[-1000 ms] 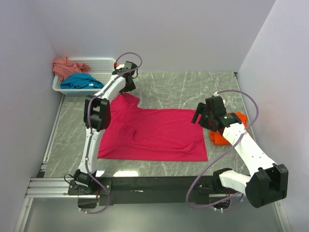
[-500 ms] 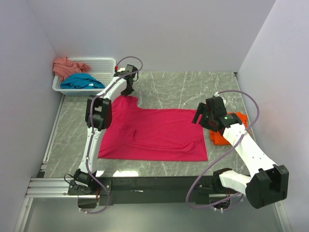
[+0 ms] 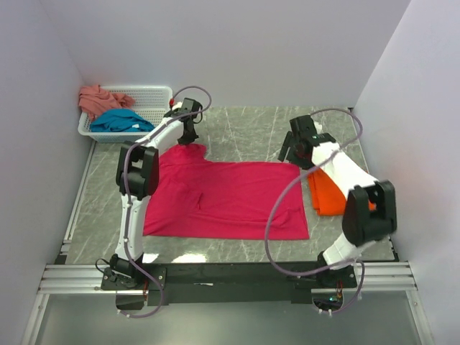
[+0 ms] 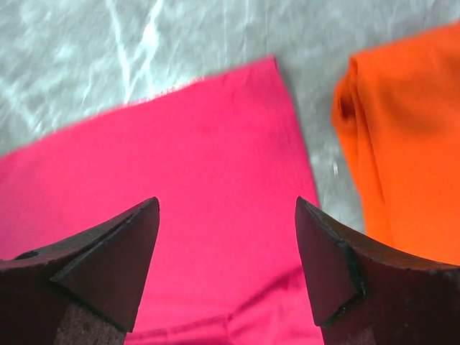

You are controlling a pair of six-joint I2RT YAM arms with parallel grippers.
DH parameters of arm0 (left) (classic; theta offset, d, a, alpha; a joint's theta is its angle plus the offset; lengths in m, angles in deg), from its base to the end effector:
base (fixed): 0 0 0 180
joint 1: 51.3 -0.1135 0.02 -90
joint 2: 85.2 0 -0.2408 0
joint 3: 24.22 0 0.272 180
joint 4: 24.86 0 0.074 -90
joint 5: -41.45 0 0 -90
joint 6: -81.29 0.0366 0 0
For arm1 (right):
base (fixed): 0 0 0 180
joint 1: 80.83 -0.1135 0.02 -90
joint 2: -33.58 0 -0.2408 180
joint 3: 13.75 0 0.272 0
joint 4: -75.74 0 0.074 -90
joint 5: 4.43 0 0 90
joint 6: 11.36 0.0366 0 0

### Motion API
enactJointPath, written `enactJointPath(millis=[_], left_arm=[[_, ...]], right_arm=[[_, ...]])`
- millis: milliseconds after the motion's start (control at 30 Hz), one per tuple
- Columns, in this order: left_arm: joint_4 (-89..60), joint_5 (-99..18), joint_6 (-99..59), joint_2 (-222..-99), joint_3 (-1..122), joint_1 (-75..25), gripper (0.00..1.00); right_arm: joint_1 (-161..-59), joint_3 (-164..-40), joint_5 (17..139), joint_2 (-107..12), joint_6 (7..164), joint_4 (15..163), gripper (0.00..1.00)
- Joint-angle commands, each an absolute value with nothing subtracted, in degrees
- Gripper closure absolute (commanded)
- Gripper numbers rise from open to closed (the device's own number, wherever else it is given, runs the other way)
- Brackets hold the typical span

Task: Fold and stack the t-shirts
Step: Fold the tshirt

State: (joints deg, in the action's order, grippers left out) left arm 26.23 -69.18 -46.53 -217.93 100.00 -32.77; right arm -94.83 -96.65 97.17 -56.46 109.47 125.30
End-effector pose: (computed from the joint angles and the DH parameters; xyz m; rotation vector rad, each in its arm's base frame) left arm 0.4850 -0.1490 0.1568 -0.5427 2.4527 0.0807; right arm 0.3417 0.0776 0.2287 0.4462 2.4911 0.0509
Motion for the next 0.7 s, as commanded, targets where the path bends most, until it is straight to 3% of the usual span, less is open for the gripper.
enactJointPath(millis=[0,333,667], left_arm=[[21.8,-67.5,-44.7,-211.5,98.1,-32.5,1.00],[19.7,-67.8,-43.6,-206.8,92.8,-32.4,1.00],[19.0,-67.5,-44.4,-203.7,88.2,-32.2,1.00]], right_arm=[[-93.9,-104.0,101.4,-64.2,109.8,126.9,0.19],[-92.3,-119.0,103.0,-82.4,111.0,131.2,0.28],[-92.3,-117.4,104.9,-85.5,112.3,131.3,0.34]])
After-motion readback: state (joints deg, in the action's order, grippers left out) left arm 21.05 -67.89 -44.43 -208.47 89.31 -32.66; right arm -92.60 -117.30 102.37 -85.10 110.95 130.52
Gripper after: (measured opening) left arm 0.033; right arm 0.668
